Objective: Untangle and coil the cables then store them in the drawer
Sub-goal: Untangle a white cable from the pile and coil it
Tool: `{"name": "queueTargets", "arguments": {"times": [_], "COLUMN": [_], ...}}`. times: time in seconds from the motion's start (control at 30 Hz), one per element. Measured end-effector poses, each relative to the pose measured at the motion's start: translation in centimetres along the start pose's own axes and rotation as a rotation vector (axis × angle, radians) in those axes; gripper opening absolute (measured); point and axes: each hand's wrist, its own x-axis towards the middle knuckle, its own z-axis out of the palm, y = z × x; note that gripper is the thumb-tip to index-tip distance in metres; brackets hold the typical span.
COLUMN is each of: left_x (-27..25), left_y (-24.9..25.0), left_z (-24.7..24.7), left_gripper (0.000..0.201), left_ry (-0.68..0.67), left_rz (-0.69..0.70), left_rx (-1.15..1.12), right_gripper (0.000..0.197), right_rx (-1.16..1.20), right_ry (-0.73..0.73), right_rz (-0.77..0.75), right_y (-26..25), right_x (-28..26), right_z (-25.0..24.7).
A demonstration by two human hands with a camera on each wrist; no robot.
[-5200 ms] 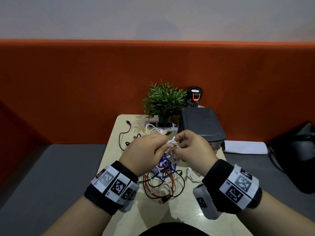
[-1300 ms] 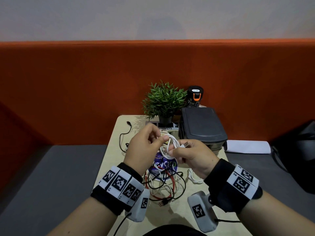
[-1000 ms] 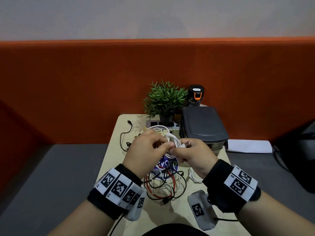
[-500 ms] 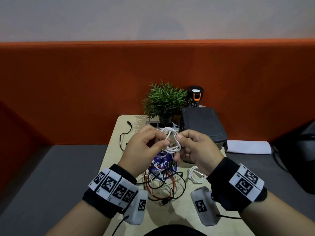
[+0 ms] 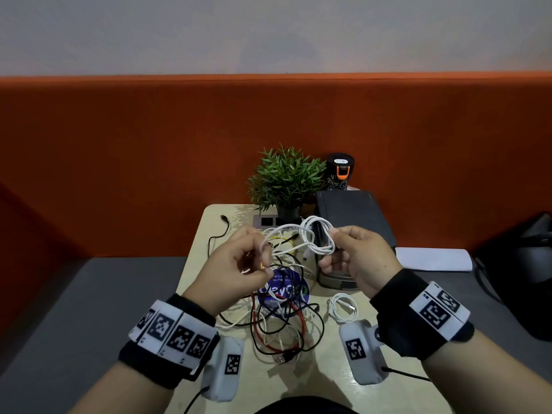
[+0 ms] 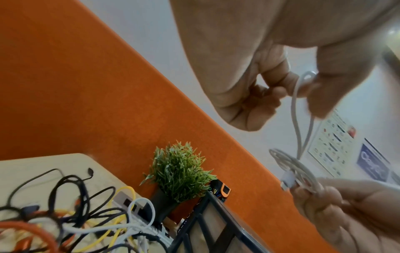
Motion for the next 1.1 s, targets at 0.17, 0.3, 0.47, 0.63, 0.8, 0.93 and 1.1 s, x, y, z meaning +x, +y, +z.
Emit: {"name": "queueTargets", "arguments": {"times": [0.17, 0.3, 0.47, 0.63, 0.8, 0.93, 1.1], "left_x": [-0.6, -0.5, 0.3, 0.4, 1.0, 1.4, 1.7], "left_y": [-0.3, 1.2, 2.3, 3.0, 1.5, -0.3, -0.2], "left_z": [-0.6, -0.6, -0.9, -1.0, -1.3, -1.4, -0.5], "left_gripper": [0.020, 0.026, 0.030, 0.026, 0.027, 0.029, 0.025], "left_ry": [0.071, 0.006, -0.059, 0.036, 0.270, 0.352, 0.282], "left_rz": [-0.067, -0.048, -0.086, 0.015, -0.121, -0.275, -0.276], "left_rx": [-0.376, -0.397, -0.059, -0.152, -0.075, 0.036, 0.165], "right_gripper": [0.012, 0.012, 0.013, 0.013, 0.013, 0.011, 0.016], "right_rx": [-0.085, -0.247, -0.551, -0.602, -0.406, -0.408, -0.494], "right_ry": [0.000, -0.031, -0.099, -0.067, -0.030, -0.072, -0.139], "right_rz": [-0.021, -0.090, -0.207, -0.128, -0.065, -0.152, -0.249], "right_y": [0.5, 0.7, 1.3, 2.1, 2.0, 1.5, 1.4], "right_x": [0.0, -0.6, -1.4, -0.8, -0.6, -1.1, -1.4], "right_z": [0.3, 1.0, 1.5, 1.2, 0.6, 0.8, 1.4]}}
